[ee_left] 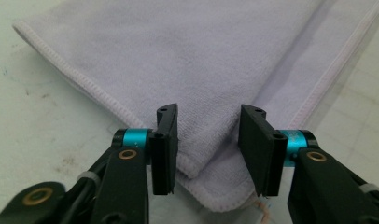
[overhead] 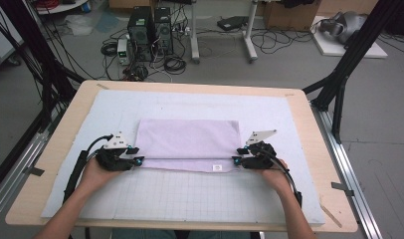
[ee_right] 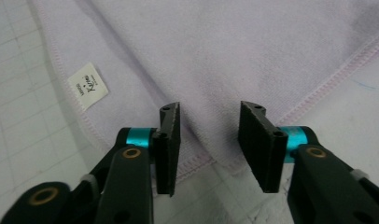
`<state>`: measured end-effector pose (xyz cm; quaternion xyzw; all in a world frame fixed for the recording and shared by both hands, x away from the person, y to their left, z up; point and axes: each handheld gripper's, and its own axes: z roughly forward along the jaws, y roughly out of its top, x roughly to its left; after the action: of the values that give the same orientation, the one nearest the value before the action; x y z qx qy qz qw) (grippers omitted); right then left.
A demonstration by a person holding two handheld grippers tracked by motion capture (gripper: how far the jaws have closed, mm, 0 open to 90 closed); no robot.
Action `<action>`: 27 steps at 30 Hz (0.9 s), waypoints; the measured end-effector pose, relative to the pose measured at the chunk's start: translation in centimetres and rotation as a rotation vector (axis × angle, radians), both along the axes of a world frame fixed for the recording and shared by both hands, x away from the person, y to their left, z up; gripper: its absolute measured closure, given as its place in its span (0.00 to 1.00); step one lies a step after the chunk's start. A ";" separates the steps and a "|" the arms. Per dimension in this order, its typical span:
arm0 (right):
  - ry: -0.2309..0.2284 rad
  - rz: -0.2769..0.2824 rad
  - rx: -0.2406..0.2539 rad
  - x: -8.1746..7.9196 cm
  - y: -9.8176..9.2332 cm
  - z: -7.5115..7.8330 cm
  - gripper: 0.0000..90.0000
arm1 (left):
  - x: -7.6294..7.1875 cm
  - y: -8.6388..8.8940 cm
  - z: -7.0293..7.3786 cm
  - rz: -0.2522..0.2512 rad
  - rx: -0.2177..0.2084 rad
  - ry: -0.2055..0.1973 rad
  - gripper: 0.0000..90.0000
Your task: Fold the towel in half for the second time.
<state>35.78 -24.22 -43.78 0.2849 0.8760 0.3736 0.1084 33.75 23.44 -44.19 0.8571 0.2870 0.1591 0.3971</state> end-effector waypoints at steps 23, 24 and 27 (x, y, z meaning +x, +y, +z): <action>-0.006 0.137 0.062 -2.4 0.5 4.3 0.78 | -2.2 2.3 2.8 0.029 -0.042 -0.052 0.67; -0.006 0.126 0.076 -2.2 0.6 4.2 0.77 | -2.2 2.2 2.6 0.027 -0.044 -0.045 0.68; 0.021 0.110 0.056 -1.7 1.3 3.2 0.74 | -2.0 1.7 1.7 0.015 -0.025 -0.029 0.71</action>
<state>34.08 -22.93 -40.54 0.2430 0.8808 0.4003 0.0705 31.72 25.12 -42.47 0.8475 0.2896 0.1710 0.4106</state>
